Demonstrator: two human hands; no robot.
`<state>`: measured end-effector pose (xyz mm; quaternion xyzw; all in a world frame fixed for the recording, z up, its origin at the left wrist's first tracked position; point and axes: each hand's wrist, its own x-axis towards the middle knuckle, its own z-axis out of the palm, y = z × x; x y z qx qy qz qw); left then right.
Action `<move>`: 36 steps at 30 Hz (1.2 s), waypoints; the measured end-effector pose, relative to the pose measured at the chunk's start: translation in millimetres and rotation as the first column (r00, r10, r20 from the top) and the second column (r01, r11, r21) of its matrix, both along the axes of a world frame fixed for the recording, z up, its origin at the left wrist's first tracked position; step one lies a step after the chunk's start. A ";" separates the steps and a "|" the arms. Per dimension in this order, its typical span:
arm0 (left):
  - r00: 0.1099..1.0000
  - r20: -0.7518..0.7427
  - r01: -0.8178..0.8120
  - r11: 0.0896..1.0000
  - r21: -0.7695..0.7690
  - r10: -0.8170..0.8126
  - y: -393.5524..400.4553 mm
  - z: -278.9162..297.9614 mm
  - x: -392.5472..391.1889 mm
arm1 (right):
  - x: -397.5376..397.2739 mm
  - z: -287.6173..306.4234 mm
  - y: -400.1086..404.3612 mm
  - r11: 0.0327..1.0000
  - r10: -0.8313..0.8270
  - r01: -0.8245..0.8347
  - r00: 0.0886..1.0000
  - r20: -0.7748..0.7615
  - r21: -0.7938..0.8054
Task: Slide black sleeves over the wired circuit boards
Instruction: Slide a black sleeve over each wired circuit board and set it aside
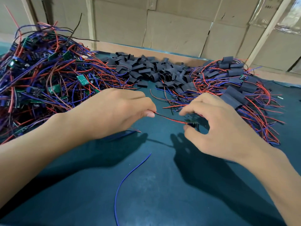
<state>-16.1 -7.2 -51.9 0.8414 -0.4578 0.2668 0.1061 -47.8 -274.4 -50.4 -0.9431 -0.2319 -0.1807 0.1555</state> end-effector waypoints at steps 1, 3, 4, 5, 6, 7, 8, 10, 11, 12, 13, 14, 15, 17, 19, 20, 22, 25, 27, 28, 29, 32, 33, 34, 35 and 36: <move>1.000 -0.007 0.028 1.000 0.003 -0.028 -1.7 -0.6 -0.3 | -0.9 -0.3 2.0 1.000 0.027 -0.027 1.000 0.010 -0.013; 0.998 -0.020 0.066 0.998 0.008 -0.066 -7.7 -3.6 -3.0 | -3.0 -3.2 9.6 0.990 0.116 -0.113 0.993 -0.033 0.081; 0.996 -0.027 0.083 0.997 0.007 -0.082 -10.8 -6.3 -4.3 | -3.4 -6.0 13.5 0.976 0.163 -0.148 0.983 -0.086 0.161; 0.994 -0.040 0.097 0.995 -0.001 -0.097 -13.2 -9.5 -5.1 | -2.8 -9.5 15.9 0.958 0.199 -0.164 0.970 -0.138 0.234; 0.992 -0.069 0.106 0.994 -0.019 -0.107 -15.1 -12.6 -5.8 | -1.5 -12.4 17.7 0.944 0.223 -0.164 0.957 -0.187 0.287; 0.987 -0.115 0.104 0.993 -0.047 -0.109 -16.3 -15.2 -6.3 | 0.1 -14.4 18.5 0.932 0.239 -0.155 0.943 -0.232 0.329; 0.980 -0.169 0.092 0.993 -0.080 -0.104 -17.4 -16.7 -6.3 | 1.4 -15.4 18.3 0.917 0.252 -0.136 0.926 -0.282 0.374; 0.956 -0.280 0.060 0.991 -0.116 -0.090 -19.0 -16.9 -6.6 | 2.7 -16.0 16.8 0.880 0.289 -0.084 0.876 -0.387 0.467; 0.941 -0.327 0.045 0.992 -0.118 -0.081 -19.6 -14.9 -5.4 | 3.1 -15.5 16.0 0.875 0.294 -0.067 0.861 -0.415 0.480; 0.925 -0.374 0.030 0.992 -0.124 -0.074 -19.8 -11.1 -2.0 | 4.0 -15.0 14.9 0.884 0.282 -0.064 0.864 -0.418 0.464; 0.899 -0.432 0.006 0.991 -0.137 -0.065 -19.6 -6.1 2.5 | 4.7 -14.8 13.5 0.900 0.257 -0.067 0.881 -0.398 0.432; 0.863 -0.501 -0.027 0.985 -0.169 -0.062 -19.2 -0.6 8.9 | 5.3 -14.6 12.1 0.917 0.226 -0.073 0.905 -0.359 0.391; 0.828 -0.557 -0.072 0.973 -0.219 -0.064 -18.5 3.4 19.1 | 6.1 -13.9 10.2 0.936 0.190 -0.077 0.932 -0.308 0.344; 0.881 -0.471 -0.174 0.957 -0.231 0.047 -18.6 8.8 47.8 | 7.1 -12.4 6.3 0.964 0.119 -0.067 0.974 -0.193 0.259; 0.949 -0.234 -0.247 0.959 -0.135 0.212 -22.2 11.4 82.9 | 7.5 -12.5 4.1 0.971 0.091 -0.058 0.987 -0.134 0.232; 0.954 -0.165 -0.261 0.964 -0.055 0.249 -24.6 11.8 102.2 | 8.0 -13.1 4.2 0.971 0.090 -0.060 0.989 -0.116 0.233; 0.926 -0.121 -0.326 0.921 0.214 0.356 -30.2 10.9 139.2 | 9.1 -15.3 5.5 0.965 0.094 -0.066 0.991 -0.098 0.254; 0.845 -0.067 -0.392 0.701 0.595 0.530 -33.0 7.0 178.9 | 9.8 -19.8 8.2 0.940 0.117 -0.070 0.985 -0.124 0.334; 0.798 -0.114 -0.388 0.649 0.655 0.592 -32.0 1.8 191.4 | 9.5 -18.8 9.1 0.938 0.125 -0.084 0.987 -0.100 0.337; 0.787 -0.151 -0.385 0.666 0.638 0.599 -32.1 0.8 192.8 | 9.6 -17.4 9.1 0.942 0.116 -0.089 0.991 -0.067 0.325; 0.785 -0.192 -0.379 0.702 0.604 0.589 -33.1 -0.1 192.8 | 9.5 -15.7 9.2 0.947 0.100 -0.085 0.994 -0.033 0.310; 0.793 -0.278 -0.365 0.788 0.497 0.543 -37.5 -1.6 191.7 | 10.3 -12.7 9.0 0.947 0.052 -0.053 0.999 0.012 0.316; 0.783 -0.310 -0.363 0.801 0.476 0.539 -38.8 -1.3 190.7 | 10.7 -12.6 8.4 0.945 0.043 -0.046 0.999 0.016 0.324; 0.766 -0.350 -0.364 0.812 0.456 0.540 -40.2 -0.6 189.6 | 11.1 -12.8 8.0 0.943 0.036 -0.041 0.999 0.022 0.329; 0.747 -0.384 -0.371 0.820 0.435 0.542 -41.2 -0.1 189.2 | 11.4 -13.2 7.6 0.941 0.031 -0.038 0.999 0.027 0.336; 0.733 -0.405 -0.383 0.824 0.419 0.546 -41.9 0.4 188.5 | 11.7 -13.4 7.7 0.939 0.028 -0.037 0.999 0.030 0.342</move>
